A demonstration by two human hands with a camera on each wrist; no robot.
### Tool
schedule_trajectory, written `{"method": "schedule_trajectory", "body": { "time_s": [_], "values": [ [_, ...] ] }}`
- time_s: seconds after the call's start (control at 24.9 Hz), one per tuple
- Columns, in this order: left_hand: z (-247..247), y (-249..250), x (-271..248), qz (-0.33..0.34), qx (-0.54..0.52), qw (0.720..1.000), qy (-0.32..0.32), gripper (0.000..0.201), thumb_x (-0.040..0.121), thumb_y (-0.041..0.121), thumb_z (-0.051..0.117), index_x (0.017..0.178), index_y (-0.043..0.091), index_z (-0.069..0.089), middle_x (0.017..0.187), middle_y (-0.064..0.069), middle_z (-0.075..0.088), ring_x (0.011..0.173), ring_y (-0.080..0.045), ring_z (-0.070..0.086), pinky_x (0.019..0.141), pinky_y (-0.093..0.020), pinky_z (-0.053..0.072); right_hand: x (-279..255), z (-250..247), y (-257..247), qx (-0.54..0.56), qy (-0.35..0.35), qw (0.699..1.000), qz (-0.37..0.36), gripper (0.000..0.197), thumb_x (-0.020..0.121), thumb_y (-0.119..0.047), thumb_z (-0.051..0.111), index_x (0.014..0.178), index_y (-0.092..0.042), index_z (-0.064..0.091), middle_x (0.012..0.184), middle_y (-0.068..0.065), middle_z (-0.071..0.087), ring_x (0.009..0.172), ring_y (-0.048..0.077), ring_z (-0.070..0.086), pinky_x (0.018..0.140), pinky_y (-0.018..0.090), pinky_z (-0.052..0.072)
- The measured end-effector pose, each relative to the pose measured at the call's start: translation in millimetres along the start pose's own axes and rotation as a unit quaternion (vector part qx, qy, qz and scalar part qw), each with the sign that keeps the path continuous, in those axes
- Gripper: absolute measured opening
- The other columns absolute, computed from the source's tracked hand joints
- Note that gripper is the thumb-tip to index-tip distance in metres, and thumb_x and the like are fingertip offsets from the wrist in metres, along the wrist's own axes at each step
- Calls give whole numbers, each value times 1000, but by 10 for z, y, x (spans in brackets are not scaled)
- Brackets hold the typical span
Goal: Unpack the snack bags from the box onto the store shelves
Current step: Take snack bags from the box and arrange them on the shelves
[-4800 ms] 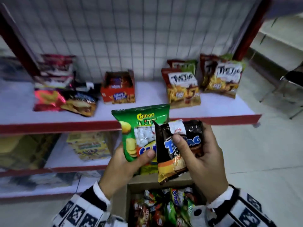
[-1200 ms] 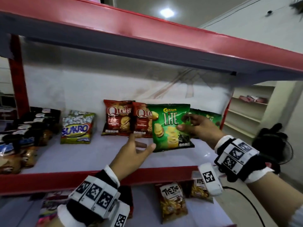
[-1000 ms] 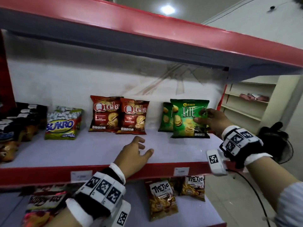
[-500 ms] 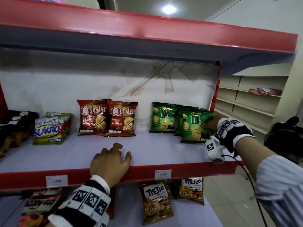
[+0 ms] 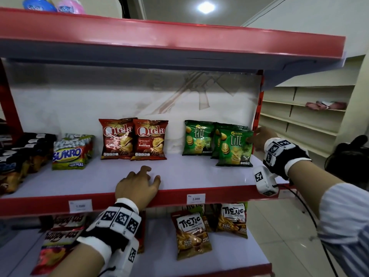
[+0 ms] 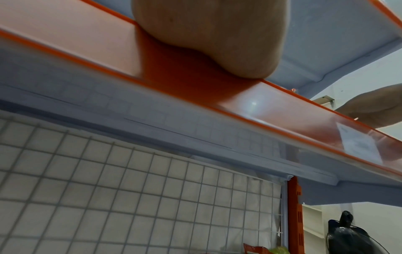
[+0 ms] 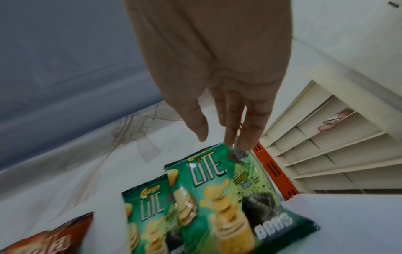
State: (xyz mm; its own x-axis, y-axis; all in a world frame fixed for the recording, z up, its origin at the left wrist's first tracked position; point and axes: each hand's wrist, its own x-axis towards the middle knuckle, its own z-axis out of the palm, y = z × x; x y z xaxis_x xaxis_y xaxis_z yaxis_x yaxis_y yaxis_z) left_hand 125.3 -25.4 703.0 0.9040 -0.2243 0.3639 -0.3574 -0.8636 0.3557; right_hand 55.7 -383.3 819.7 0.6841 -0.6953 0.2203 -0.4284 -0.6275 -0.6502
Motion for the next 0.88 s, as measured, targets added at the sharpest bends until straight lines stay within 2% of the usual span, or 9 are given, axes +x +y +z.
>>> {"method": "schedule_trajectory", "body": {
  "time_s": [0.08, 0.12, 0.28, 0.4, 0.52, 0.6, 0.68, 0.8, 0.88],
  "values": [
    [-1, 28, -23, -7, -3, 1000, 1, 46, 89, 54, 39, 129, 32, 44, 117, 0, 65, 113, -24, 56, 87, -34, 44, -294, 54, -52, 46, 59, 997, -30, 26, 84, -13, 67, 108, -4, 63, 99, 18, 66, 80, 31, 64, 71, 34, 52],
    [-29, 39, -12, -6, -6, 1000, 2, 46, 90, 53, 39, 129, 31, 45, 116, -3, 65, 113, -26, 55, 87, -34, 44, -464, 112, -84, 70, 78, 993, -58, 21, 85, -13, 65, 104, -4, 64, 99, 18, 67, 86, 32, 64, 73, 33, 50],
    [-72, 48, -105, 20, -23, 999, 16, 50, 93, 52, 40, 129, 20, 50, 117, -9, 64, 114, -30, 53, 92, -37, 41, -1233, 460, -3, 156, 103, 974, -129, 4, 87, -12, 60, 84, -13, 61, 75, 1, 61, 72, 17, 56, 59, 19, 39],
    [-21, 22, -290, 90, -74, 986, 121, 40, 93, 41, 52, 115, 8, 57, 112, -11, 64, 114, -33, 48, 93, -41, 32, -1652, 702, 77, 216, 121, 955, -164, 4, 88, -15, 62, 84, -16, 60, 70, -10, 56, 62, 7, 49, 53, 8, 37],
    [132, -85, -644, 93, -171, 953, 232, 28, 90, 36, 54, 95, 9, 56, 101, -18, 54, 100, -35, 44, 83, -44, 32, -2025, 991, 168, 259, 126, 939, -190, 2, 90, -14, 61, 88, -15, 60, 71, -8, 57, 60, 4, 50, 57, 14, 43],
    [367, -268, -966, 99, -151, 953, 245, 28, 89, 38, 48, 89, 11, 54, 98, -17, 48, 93, -29, 39, 80, -42, 29, -2286, 1297, 231, 277, 127, 930, -204, 6, 90, -11, 60, 88, -16, 59, 72, -6, 59, 63, 0, 53, 60, 13, 45],
    [618, -481, -1212, 147, -161, 956, 195, 31, 89, 39, 43, 87, 10, 56, 96, -16, 49, 90, -27, 38, 79, -41, 28, -2552, 1625, 358, 292, 115, 930, -193, 12, 91, -9, 60, 87, -20, 57, 73, -3, 60, 64, 1, 55, 58, 10, 45],
    [1167, -932, -1482, 174, -196, 965, -9, 31, 90, 35, 42, 87, 9, 58, 94, -11, 52, 90, -30, 46, 81, -40, 37, -2949, 2407, 644, 270, 35, 952, -141, 11, 91, -9, 60, 93, -19, 58, 79, 3, 63, 65, 9, 56, 54, 14, 43],
    [1493, -1145, -1689, 148, -208, 963, -89, 18, 93, 25, 53, 84, 9, 56, 91, -7, 53, 90, -29, 48, 81, -39, 39, -3115, 2700, 894, 268, -8, 955, -125, 10, 91, -7, 60, 99, -12, 59, 81, 0, 60, 68, 8, 55, 58, 12, 42]
  ]
}}
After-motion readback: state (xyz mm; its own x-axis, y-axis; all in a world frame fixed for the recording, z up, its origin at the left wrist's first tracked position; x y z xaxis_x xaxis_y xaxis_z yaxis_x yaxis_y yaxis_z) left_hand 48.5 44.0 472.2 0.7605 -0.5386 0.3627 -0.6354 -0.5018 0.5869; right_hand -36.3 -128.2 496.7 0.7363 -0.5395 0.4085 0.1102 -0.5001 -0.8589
